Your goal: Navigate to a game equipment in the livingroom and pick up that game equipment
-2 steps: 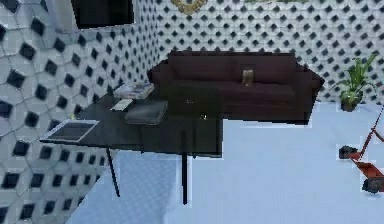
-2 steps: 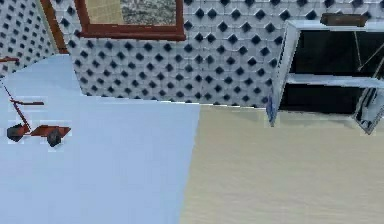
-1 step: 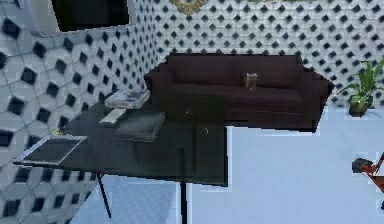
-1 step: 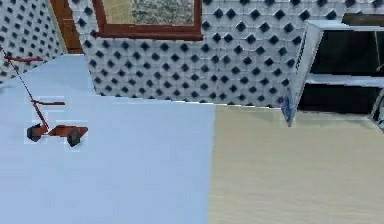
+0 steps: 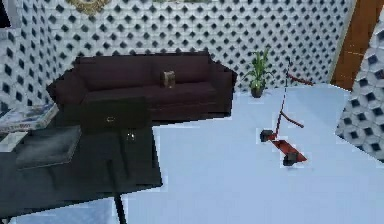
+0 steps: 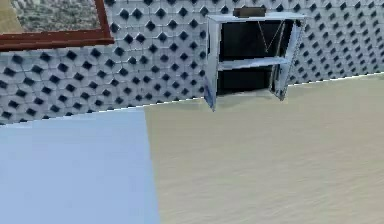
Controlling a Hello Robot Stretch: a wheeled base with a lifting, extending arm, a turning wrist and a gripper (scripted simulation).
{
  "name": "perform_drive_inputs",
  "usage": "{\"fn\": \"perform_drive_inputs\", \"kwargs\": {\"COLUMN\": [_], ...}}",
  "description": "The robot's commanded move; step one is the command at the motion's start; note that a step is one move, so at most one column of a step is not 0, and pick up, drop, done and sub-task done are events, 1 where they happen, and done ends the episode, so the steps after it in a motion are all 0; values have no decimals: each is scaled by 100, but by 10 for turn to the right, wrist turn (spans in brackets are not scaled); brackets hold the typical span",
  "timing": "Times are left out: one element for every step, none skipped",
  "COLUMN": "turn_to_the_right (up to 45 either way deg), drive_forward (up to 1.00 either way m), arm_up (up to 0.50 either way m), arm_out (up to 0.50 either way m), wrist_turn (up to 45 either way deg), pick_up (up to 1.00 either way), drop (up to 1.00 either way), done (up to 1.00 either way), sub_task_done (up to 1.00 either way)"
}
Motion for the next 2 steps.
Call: {"fn": "perform_drive_inputs", "kwargs": {"turn_to_the_right": [0, -450], "drive_forward": [20, 0], "arm_up": [0, 0], "arm_out": [0, 0], "wrist_turn": [0, 0], "pick_up": [0, 0], "drop": [0, 0], "done": [0, 0], "sub_task_done": [0, 0]}}
